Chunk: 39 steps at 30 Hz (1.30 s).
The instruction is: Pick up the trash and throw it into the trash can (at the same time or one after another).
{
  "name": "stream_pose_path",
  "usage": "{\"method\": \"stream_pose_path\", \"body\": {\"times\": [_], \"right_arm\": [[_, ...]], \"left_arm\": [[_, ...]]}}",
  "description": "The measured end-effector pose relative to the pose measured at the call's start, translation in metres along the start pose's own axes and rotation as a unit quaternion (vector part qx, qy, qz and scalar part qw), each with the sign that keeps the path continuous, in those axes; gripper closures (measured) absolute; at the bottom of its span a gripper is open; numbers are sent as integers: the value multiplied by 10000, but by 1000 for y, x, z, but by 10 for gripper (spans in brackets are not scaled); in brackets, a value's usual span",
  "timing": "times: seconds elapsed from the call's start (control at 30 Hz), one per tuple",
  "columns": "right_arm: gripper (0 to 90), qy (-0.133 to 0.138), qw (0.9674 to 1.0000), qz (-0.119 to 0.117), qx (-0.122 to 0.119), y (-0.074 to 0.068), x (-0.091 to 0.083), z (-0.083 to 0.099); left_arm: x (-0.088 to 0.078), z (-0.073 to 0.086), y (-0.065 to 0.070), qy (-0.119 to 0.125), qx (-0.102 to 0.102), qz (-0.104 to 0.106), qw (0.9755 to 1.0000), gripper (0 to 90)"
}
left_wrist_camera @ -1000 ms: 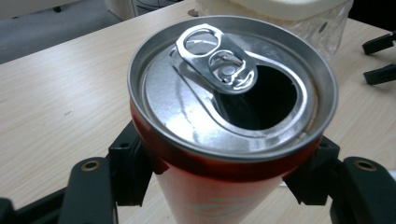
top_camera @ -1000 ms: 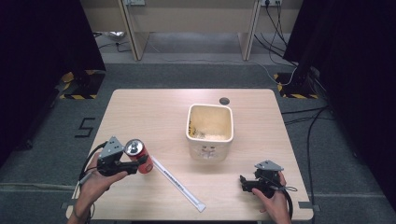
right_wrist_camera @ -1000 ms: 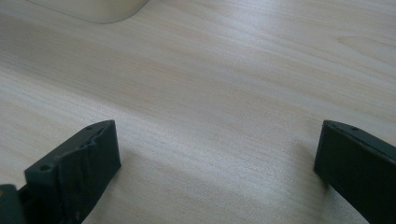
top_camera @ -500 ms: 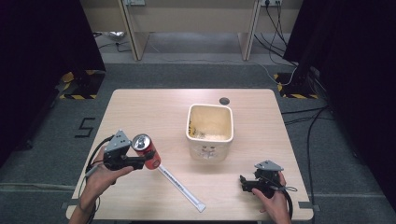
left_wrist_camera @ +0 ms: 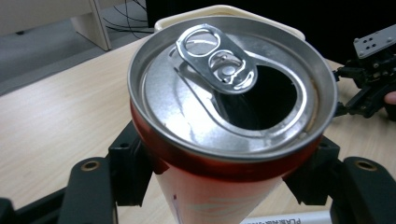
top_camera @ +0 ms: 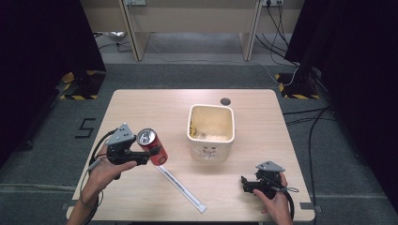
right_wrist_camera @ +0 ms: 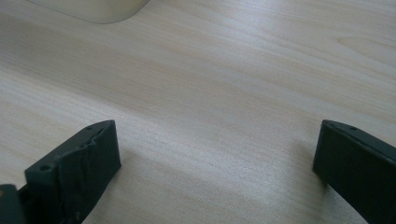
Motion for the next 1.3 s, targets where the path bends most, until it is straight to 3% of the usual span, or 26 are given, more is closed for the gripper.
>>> {"method": "stream_pose_path", "body": {"times": [0.17,0.3,1.3], "right_arm": [[6,1,10000,0,0,0,0,0],[6,3,10000,0,-4,0,0,0],[6,12,10000,3,-22,0,0,0]], "left_arm": [[1,-14,2,-8,95,88,9999,341],[3,-26,1,71,46,199,9998,341],[24,-88,1,92,272,408,9988,341]]}}
Point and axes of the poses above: each handheld gripper's, and its own axes: x roughly forward along the jaws, z roughly out of its underside, y roughly to its right, the point moved 8 cm from there along x, roughly forward along the jaws, and after that the axes turned 9 degrees about x, right-handed, at the moved point
